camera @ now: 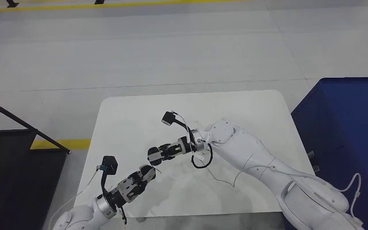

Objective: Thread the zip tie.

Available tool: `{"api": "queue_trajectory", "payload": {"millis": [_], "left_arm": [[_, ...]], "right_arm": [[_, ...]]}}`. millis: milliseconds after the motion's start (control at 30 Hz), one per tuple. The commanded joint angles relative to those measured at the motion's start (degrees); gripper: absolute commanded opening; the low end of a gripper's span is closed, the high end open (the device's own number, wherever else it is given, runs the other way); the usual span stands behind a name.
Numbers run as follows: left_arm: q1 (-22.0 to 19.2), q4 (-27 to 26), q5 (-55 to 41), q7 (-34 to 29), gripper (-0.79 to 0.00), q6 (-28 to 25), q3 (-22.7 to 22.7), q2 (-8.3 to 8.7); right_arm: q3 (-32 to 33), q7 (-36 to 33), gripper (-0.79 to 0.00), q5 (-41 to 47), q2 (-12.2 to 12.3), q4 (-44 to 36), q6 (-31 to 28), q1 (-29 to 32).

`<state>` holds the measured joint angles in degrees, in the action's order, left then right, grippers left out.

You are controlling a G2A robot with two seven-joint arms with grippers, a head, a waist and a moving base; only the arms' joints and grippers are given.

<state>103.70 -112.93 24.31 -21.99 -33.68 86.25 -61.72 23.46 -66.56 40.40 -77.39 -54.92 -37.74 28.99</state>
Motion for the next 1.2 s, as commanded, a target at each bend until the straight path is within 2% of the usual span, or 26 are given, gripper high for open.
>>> {"api": "queue_trajectory", "payload": {"millis": [0,233,367,533,633,700,867,1167], "left_arm": [[-0.1,0.2,0.0,0.0,-0.65,0.1,-0.1,0.02],[-0.3,0.6,0.1,0.0,-0.683,0.1,-0.5,0.1],[-0.3,0.5,0.8,0.1,-0.646,-0.2,-0.4,0.19],[-0.2,0.9,1.9,1.0,-0.653,0.4,-0.7,0.18],[-0.5,1.6,1.7,1.3,-0.582,0.8,-0.8,0.18],[-0.7,2.0,1.4,1.3,-0.603,0.9,-0.8,0.2],[-0.8,2.7,0.5,2.0,-0.566,1.4,-0.3,0.24],[-0.8,4.0,-4.9,-1.7,-0.585,-3.3,0.9,0.75]], "right_arm": [[0.0,0.1,-0.785,0.0,0.0,0.0,-0.1,-0.1],[-0.5,0.3,-0.785,0.0,-0.1,0.1,-0.3,-0.2],[-0.7,0.5,-0.785,0.0,-0.2,0.3,-0.5,-0.3],[-0.8,1.0,-0.785,-0.1,-0.1,0.5,-1.0,-0.3],[-0.8,1.1,-0.785,0.0,0.0,0.4,-1.1,-0.3],[-0.8,1.2,-0.785,-0.1,0.2,0.4,-1.2,-0.3],[-0.9,1.2,-0.785,0.0,0.3,0.3,-1.2,-0.3],[-1.4,1.8,-0.785,-0.1,0.1,0.9,-1.8,-0.7]]}}
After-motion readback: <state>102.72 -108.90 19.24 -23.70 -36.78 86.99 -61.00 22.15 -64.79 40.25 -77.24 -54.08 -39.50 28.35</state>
